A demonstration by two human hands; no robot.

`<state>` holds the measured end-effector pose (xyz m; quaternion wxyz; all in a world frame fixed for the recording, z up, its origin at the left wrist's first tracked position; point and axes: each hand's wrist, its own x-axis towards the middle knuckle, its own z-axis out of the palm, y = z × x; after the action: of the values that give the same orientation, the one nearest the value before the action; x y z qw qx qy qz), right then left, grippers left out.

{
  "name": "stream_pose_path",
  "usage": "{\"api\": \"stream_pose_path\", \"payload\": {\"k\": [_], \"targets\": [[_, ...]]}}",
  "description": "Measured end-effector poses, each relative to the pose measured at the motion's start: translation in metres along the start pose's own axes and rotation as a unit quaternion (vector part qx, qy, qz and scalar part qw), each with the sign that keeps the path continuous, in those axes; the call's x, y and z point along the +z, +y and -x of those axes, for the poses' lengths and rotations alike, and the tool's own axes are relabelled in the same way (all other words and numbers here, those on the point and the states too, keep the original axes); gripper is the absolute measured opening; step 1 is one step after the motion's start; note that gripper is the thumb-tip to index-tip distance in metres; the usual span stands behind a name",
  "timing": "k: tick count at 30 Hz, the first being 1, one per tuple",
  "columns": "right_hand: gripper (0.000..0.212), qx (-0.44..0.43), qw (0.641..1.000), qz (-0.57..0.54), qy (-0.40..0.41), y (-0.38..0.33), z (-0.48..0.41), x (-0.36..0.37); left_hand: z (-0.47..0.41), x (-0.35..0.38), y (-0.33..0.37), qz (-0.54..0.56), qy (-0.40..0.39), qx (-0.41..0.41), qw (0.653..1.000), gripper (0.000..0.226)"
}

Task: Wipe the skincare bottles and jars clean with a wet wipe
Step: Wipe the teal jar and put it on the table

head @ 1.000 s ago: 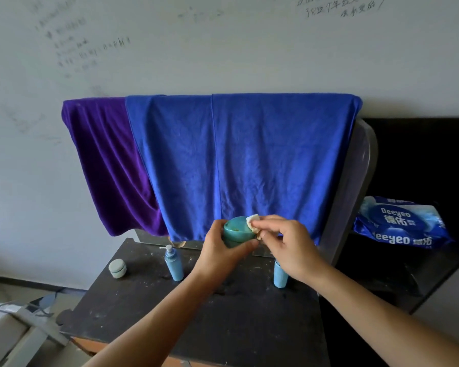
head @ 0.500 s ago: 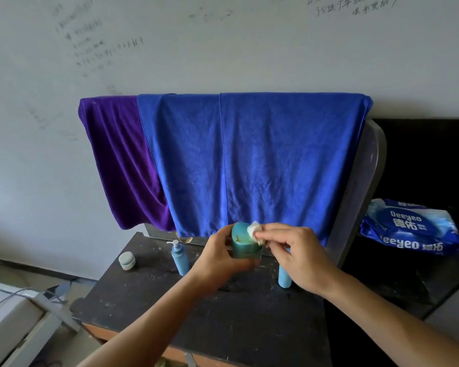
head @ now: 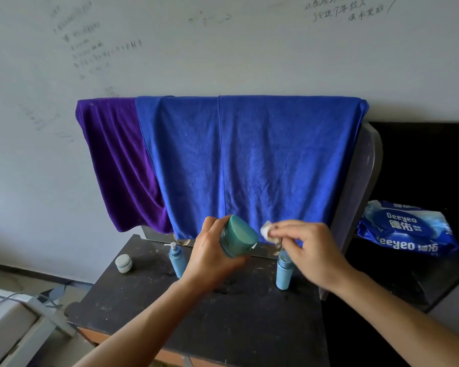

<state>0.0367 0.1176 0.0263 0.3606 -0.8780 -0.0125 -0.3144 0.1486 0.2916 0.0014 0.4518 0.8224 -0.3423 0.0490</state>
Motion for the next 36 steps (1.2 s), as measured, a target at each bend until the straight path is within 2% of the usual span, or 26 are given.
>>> {"api": "stream_pose_path", "payload": {"k": [2, 4, 6, 8, 10, 12, 14, 19, 22, 24, 27, 29, 32, 34, 36], "targets": [[0.027, -0.006, 1.0, 0.01, 0.029, -0.004, -0.018, 0.0, -0.001, 0.005, 0.004, 0.005, -0.012, 0.017, 1.0, 0.071], [0.031, -0.043, 0.999, 0.012, 0.016, -0.024, -0.029, 0.011, -0.003, 0.009, 0.012, 0.03, -0.018, 0.023, 0.999, 0.06], [0.031, -0.096, 0.995, 0.026, -0.008, -0.034, -0.023, 0.024, -0.007, 0.008, 0.014, 0.08, -0.014, 0.008, 0.997, 0.048], [0.026, -0.135, 0.99, 0.027, -0.018, -0.024, -0.009, 0.024, -0.008, 0.001, 0.008, 0.153, -0.021, -0.031, 0.988, 0.053], [0.028, -0.066, 0.998, 0.012, -0.02, 0.001, -0.004, 0.013, -0.008, -0.006, -0.002, 0.233, -0.036, -0.075, 0.969, 0.062], [0.035, 0.058, 0.998, 0.001, -0.019, 0.026, -0.007, 0.003, -0.008, -0.012, -0.011, 0.304, -0.063, -0.105, 0.945, 0.066], [0.035, 0.084, 0.996, -0.009, 0.007, 0.032, -0.013, -0.001, -0.013, -0.015, -0.015, 0.348, -0.078, -0.125, 0.926, 0.064], [0.031, -0.039, 0.996, -0.037, 0.069, -0.012, -0.028, 0.018, -0.023, -0.011, -0.015, 0.417, -0.129, -0.144, 0.888, 0.062], [0.032, -0.091, 0.994, 0.011, 0.065, -0.018, -0.016, 0.037, -0.026, -0.011, -0.016, 0.468, -0.163, -0.142, 0.857, 0.067], [0.029, -0.117, 0.992, 0.044, 0.036, -0.008, 0.0, 0.04, -0.026, -0.015, -0.018, 0.495, -0.174, -0.142, 0.84, 0.071], [0.026, -0.053, 0.997, 0.044, -0.018, 0.01, 0.009, 0.028, -0.024, -0.021, -0.023, 0.515, -0.166, -0.166, 0.824, 0.075], [0.025, -0.015, 1.0, 0.023, 0.015, 0.013, 0.0, 0.022, -0.024, -0.022, -0.023, 0.52, -0.168, -0.172, 0.82, 0.076], [0.026, -0.044, 0.995, -0.016, 0.09, -0.007, -0.021, 0.024, -0.026, -0.016, -0.016, 0.502, -0.179, -0.174, 0.828, 0.083], [0.032, -0.063, 0.994, -0.016, 0.093, -0.019, -0.027, 0.036, -0.028, -0.011, -0.012, 0.503, -0.178, -0.176, 0.827, 0.085], [0.039, -0.065, 0.995, -0.001, 0.077, -0.018, -0.022, 0.049, -0.029, -0.009, -0.009, 0.505, -0.176, -0.179, 0.826, 0.074]]}}
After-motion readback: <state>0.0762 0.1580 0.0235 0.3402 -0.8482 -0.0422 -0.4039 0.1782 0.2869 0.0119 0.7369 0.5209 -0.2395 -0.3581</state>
